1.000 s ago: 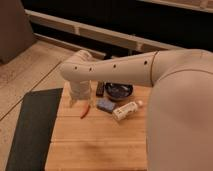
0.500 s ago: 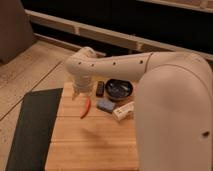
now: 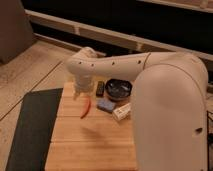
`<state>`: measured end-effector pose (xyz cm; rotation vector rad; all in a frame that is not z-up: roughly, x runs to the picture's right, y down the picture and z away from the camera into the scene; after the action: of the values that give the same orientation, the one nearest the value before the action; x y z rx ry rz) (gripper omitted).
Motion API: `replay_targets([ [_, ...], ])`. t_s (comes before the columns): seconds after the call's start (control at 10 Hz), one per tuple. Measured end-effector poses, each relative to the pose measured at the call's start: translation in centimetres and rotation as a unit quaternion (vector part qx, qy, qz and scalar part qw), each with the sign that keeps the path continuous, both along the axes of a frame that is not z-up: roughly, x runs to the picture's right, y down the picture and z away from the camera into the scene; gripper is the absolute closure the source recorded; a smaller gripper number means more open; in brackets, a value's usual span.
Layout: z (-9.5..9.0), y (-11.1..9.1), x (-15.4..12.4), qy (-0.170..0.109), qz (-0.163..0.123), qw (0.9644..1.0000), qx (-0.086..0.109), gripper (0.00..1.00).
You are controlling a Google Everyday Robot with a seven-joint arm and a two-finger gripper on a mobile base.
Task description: Drag the pepper across the table
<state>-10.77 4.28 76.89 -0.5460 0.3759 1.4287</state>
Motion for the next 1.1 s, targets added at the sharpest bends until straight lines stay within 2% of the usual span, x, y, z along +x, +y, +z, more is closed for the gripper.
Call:
replay_targets([
  [0.1,0.4,-0.6,0.7,0.011,0.0,0.9998,0.015,0.35],
  [0.3,1.7,-3.3,2.7,0.038,-0.009,0.9969,0.069,0.35],
  [0.5,2.5,-4.3,2.5,0.038,-0.013,0.9946,0.096,0.35],
  [0.6,3.1,-4.1,2.1,0.031,-0.009,0.9947,0.098,0.35],
  [0.7,4.0,-3.4,1.7,0.024,0.0,0.9956,0.09,0.35],
  [0.9,5.5,-2.0,0.2,0.006,0.006,0.9975,0.069,0.35],
  [1.0,6.6,-1.0,-0.9,-0.007,0.008,0.9987,0.05,0.35],
  [1.1,7.4,-0.6,-1.0,-0.008,0.001,0.9991,0.041,0.35],
])
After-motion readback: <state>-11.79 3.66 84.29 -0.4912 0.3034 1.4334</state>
